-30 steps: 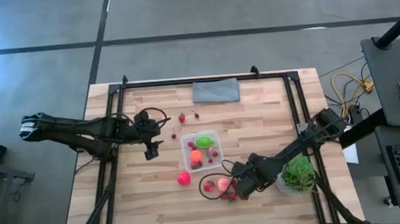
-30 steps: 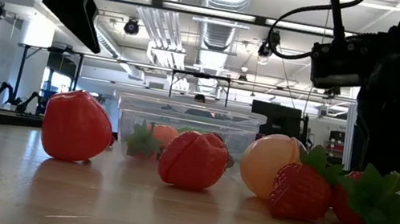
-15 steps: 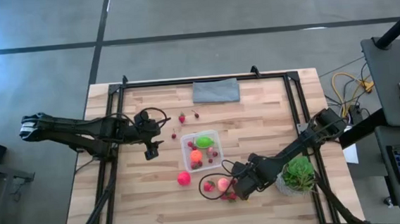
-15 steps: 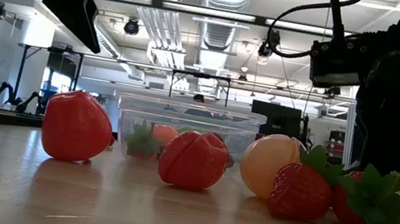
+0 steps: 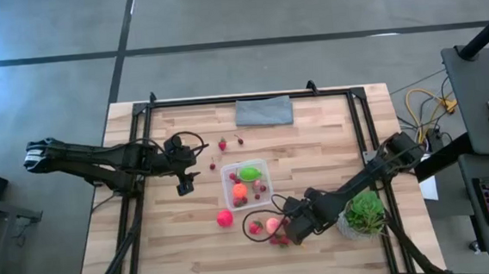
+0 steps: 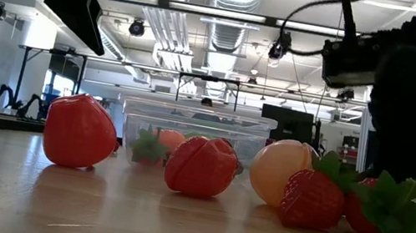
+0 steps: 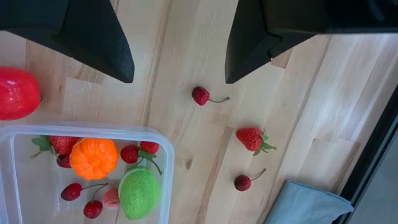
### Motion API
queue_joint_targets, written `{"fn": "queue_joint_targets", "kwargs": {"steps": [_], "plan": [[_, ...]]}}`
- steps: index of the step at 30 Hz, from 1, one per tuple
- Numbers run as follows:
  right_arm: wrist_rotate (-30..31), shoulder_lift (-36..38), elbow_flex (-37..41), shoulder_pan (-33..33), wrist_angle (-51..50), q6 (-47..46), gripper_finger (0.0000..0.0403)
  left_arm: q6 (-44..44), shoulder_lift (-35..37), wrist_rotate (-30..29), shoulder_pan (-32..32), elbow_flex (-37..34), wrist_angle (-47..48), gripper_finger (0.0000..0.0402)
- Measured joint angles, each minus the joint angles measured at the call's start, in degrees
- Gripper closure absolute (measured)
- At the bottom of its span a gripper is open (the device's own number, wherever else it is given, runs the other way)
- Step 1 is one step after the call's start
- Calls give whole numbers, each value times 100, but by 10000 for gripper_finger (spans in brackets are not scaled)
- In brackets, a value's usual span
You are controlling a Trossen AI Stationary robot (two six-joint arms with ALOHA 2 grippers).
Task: Pick and placing Produce into tupperware
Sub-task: Put the red strawberry into the transparent container
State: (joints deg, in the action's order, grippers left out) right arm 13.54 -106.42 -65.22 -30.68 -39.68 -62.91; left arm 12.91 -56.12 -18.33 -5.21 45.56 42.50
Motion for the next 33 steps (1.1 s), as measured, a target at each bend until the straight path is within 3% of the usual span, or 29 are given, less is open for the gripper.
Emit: {"fn": "queue_joint_targets", "kwargs": {"steps": [11,16,20,24,28,33], "plan": [[17,313,-670,523,-232,693,257,-2,-4,0,-1,-2,-7,164],[537,551,-972,990,-210,1315,245,9,-11,0,0,-2,-24,164],[600,650,-1234,1506,33,2025,241,13,-9,0,0,-2,-24,164],[205,614,-1438,2010,524,2588,240,13,-9,0,0,-2,4,164],[-442,399,-1598,2347,704,2566,239,15,-9,1,0,-2,7,164],[-502,296,-1718,2382,708,2502,228,20,-9,0,0,-2,9,164]]}}
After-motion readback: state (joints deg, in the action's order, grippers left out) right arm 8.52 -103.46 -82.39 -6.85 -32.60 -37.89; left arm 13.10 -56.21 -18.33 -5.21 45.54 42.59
